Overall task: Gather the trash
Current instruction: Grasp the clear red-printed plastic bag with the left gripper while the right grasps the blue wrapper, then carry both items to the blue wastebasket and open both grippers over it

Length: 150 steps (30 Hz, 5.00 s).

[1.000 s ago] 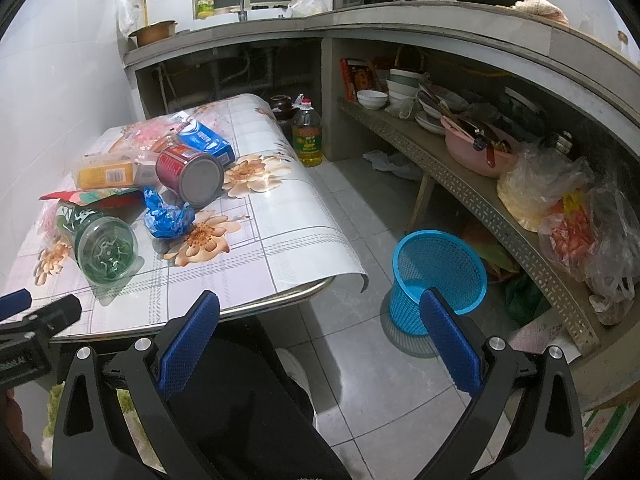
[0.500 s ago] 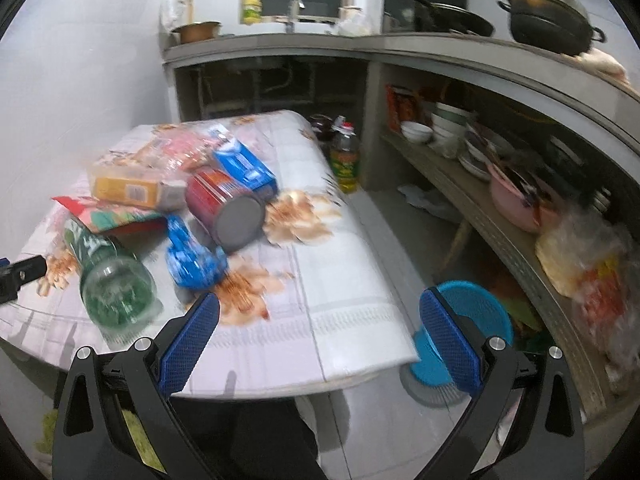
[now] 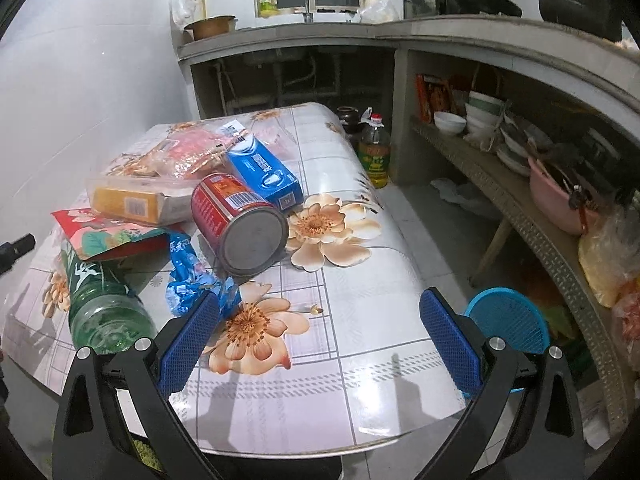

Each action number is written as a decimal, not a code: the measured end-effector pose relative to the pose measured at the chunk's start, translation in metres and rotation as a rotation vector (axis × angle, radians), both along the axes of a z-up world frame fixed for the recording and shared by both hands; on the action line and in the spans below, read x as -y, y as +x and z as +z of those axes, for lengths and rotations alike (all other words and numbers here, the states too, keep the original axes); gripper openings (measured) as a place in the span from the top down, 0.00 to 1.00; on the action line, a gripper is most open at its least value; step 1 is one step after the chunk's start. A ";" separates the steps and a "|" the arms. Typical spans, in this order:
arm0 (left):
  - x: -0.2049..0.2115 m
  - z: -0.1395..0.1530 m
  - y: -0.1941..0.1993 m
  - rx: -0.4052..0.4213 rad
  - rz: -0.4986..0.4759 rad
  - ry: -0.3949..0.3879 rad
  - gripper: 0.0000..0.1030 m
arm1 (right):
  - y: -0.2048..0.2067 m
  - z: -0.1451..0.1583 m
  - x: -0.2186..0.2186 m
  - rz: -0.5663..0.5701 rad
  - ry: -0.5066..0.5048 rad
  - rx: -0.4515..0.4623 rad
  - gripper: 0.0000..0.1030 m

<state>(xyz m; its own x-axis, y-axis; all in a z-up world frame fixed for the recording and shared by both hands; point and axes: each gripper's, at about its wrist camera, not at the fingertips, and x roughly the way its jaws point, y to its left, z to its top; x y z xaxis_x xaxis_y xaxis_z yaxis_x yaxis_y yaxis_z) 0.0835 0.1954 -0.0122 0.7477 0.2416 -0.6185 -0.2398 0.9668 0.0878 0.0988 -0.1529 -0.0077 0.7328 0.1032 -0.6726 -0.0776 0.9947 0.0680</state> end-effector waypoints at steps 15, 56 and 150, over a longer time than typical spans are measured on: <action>0.004 -0.034 0.047 -0.155 -0.207 0.136 0.38 | 0.015 -0.019 0.010 -0.031 0.063 -0.081 0.05; -0.018 -0.023 -0.026 -0.207 0.104 -0.564 0.35 | -0.014 0.014 0.001 0.048 0.097 0.009 0.05; 0.591 -0.093 0.179 -0.672 -1.018 -0.224 0.34 | -0.021 -0.233 0.377 -0.916 0.607 -0.296 0.37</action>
